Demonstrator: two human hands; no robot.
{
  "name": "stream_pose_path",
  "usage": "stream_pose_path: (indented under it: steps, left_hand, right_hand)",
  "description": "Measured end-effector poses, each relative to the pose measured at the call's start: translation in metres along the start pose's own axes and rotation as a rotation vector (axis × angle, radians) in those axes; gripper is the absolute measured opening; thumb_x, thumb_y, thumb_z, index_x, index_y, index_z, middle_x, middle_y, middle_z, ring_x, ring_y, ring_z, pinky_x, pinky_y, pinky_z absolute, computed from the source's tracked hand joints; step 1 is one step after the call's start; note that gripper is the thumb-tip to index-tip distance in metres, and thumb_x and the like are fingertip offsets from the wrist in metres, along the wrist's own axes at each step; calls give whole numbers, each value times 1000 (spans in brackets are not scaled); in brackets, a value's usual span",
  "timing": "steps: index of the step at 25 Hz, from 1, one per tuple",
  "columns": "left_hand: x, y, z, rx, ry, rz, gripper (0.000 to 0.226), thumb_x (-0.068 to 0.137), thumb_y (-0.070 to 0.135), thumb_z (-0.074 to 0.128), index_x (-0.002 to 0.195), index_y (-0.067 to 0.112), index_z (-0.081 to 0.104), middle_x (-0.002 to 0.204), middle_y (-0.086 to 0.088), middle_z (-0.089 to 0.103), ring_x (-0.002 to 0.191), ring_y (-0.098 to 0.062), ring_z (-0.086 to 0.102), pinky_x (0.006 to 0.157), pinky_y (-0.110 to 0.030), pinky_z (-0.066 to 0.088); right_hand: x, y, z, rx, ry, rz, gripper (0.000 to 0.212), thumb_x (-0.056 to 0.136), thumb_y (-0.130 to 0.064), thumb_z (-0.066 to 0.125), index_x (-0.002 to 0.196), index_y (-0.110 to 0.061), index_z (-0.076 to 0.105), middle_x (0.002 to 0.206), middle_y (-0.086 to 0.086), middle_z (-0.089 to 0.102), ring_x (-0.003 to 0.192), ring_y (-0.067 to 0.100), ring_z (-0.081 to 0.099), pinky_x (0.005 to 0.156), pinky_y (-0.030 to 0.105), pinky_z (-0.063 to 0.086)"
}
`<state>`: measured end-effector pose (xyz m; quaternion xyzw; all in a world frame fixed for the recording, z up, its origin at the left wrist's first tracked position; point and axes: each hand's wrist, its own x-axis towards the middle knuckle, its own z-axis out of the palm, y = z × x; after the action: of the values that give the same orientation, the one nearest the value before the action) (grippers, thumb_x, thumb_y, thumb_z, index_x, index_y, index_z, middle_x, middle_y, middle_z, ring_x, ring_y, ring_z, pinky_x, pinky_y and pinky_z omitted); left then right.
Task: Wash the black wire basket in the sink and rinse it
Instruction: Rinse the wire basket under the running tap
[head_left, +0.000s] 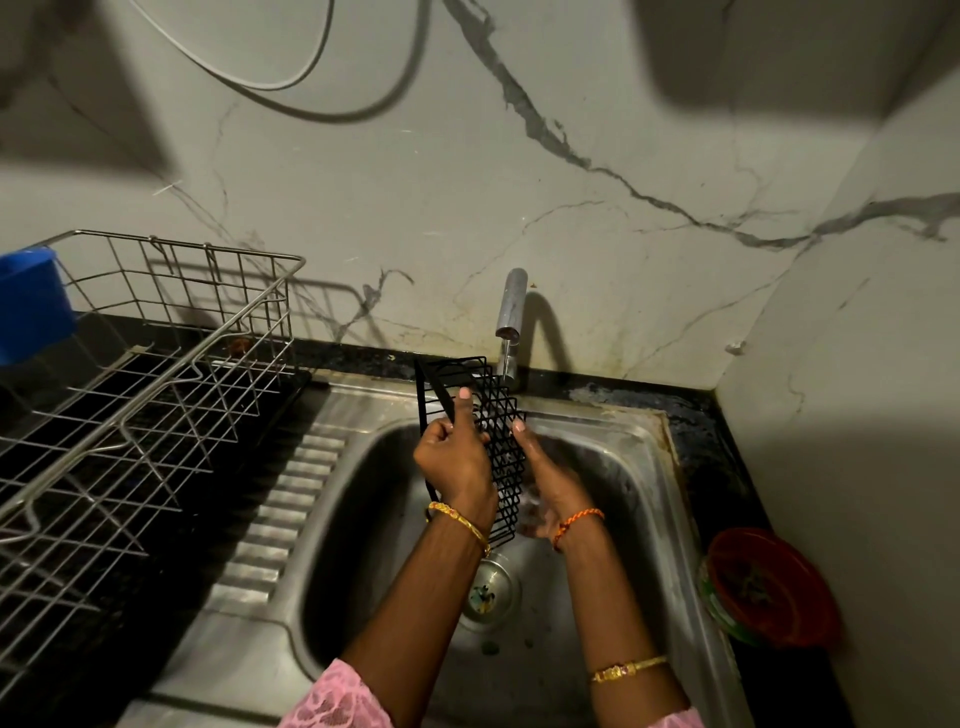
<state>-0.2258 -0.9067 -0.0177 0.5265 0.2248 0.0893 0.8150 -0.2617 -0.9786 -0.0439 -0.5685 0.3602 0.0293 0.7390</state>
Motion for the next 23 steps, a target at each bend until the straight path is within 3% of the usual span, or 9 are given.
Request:
stream_pose_path:
  steps: [3,6,8,12,16,23]
  left_hand:
    - [-2,-2,0,1,-12,-25,44,84,25,72,55,15,39,54,-3,44,36,0,45,38,-13,35]
    - [-2,-4,1,11,-41,-48,41,84,27,70,58,16,41,53,-2,47,39,-1,47,44,-16,37]
    - [-2,-5,2,2,-79,-67,38,84,27,70,59,15,45,52,-3,52,45,-8,50,55,-25,43]
    - [-1,-6,4,-9,-133,-71,32,85,27,70,64,15,49,53,-2,57,52,-16,56,66,-38,46]
    - [-2,-3,3,26,-141,-57,32,86,28,68,63,12,54,45,4,61,53,-17,53,67,-38,46]
    - [-2,0,0,58,-161,-56,28,89,29,63,68,11,59,49,3,63,59,-21,54,65,-39,49]
  right_hand:
    - [-1,0,5,106,-51,47,84,43,-72,73,109,-22,61,119,4,55,102,26,55,81,47,55]
    - [2,-3,5,197,-26,-5,53,63,-54,75,100,-20,61,120,5,54,113,27,50,83,43,54]
    - [6,-8,2,196,-31,-11,48,66,-50,74,100,-18,60,116,7,56,111,27,51,78,41,54]
    - [14,-15,-3,178,-79,-8,31,74,-47,69,87,-21,59,96,4,58,93,23,57,90,47,51]
    - [19,-13,-1,190,-77,6,37,71,-49,71,93,-23,57,97,-2,51,99,27,53,89,51,51]
    - [22,-11,-1,188,-63,-2,38,71,-48,72,96,-23,59,96,0,52,93,24,54,87,47,52]
